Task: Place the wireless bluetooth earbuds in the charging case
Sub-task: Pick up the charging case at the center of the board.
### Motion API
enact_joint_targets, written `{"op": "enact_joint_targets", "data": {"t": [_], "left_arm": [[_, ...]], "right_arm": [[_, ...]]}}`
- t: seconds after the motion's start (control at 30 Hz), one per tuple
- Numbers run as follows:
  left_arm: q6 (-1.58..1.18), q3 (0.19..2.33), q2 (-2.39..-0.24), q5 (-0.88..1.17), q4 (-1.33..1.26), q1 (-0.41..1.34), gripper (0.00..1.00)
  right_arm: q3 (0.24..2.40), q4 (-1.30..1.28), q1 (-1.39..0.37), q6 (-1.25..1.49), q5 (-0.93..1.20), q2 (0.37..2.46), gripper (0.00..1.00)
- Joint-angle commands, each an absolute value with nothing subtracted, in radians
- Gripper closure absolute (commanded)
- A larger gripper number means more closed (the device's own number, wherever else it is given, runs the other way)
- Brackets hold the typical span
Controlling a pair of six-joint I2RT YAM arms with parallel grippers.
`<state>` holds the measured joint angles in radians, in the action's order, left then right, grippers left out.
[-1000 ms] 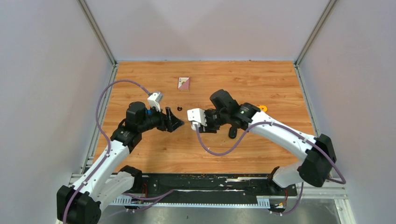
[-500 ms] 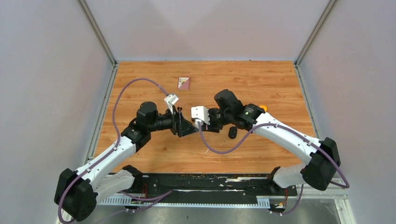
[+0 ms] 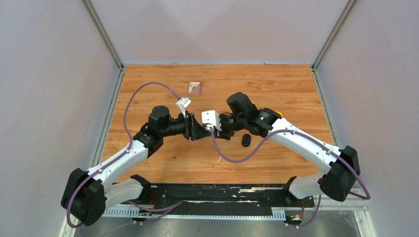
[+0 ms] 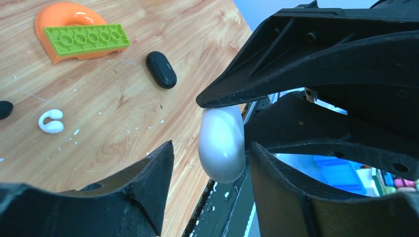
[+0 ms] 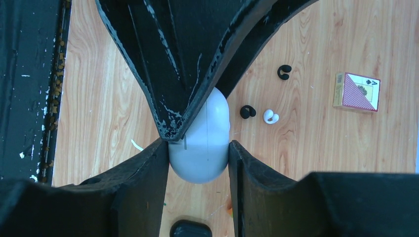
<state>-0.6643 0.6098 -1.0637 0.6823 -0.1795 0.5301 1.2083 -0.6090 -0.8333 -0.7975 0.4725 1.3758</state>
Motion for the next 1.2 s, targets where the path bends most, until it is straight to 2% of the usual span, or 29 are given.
{"op": "enact_joint_targets", "data": {"t": [0.0, 0.17, 0.43, 0.5, 0.57, 0.7, 0.8, 0.93, 1.07, 1.17], "left_arm": [[-0.702, 0.617, -1.081, 0.716, -0.267, 0.536, 0.37], [-0.706, 0.617, -1.084, 0.72, -0.273, 0.541, 0.44], [-0.71, 0.616, -1.101, 0.755, -0.293, 0.545, 0.64], [-0.691, 0.615, -1.096, 0.762, -0.288, 0.547, 0.74], [-0.637, 0.616, -1.081, 0.761, -0.25, 0.552, 0.82], [-0.487, 0.607, -1.009, 0.722, -0.17, 0.581, 0.89], [-0.395, 0.579, -0.924, 0.688, -0.181, 0.603, 0.88], [-0.278, 0.537, -0.791, 0.664, -0.21, 0.614, 0.86], [-0.087, 0.532, -0.7, 0.663, -0.093, 0.621, 0.86], [-0.076, 0.466, -0.634, 0.675, -0.167, 0.635, 0.86]], "right_arm": [[1.254, -0.592, -0.831, -0.782, 0.505, 1.384, 0.66], [1.235, -0.568, -0.831, -0.773, 0.495, 1.381, 0.65], [1.229, -0.563, -0.831, -0.775, 0.491, 1.375, 0.63], [1.229, -0.565, -0.831, -0.767, 0.494, 1.373, 0.58], [1.238, -0.595, -0.825, -0.76, 0.543, 1.373, 0.45], [1.292, -0.733, -0.785, -0.746, 0.699, 1.37, 0.32], [1.384, -0.9, -0.728, -0.743, 0.824, 1.394, 0.31], [1.43, -1.038, -0.697, -0.737, 0.921, 1.424, 0.37], [1.391, -1.012, -0.696, -0.68, 0.973, 1.405, 0.42], [1.374, -0.977, -0.697, -0.657, 0.999, 1.406, 0.44]]}}
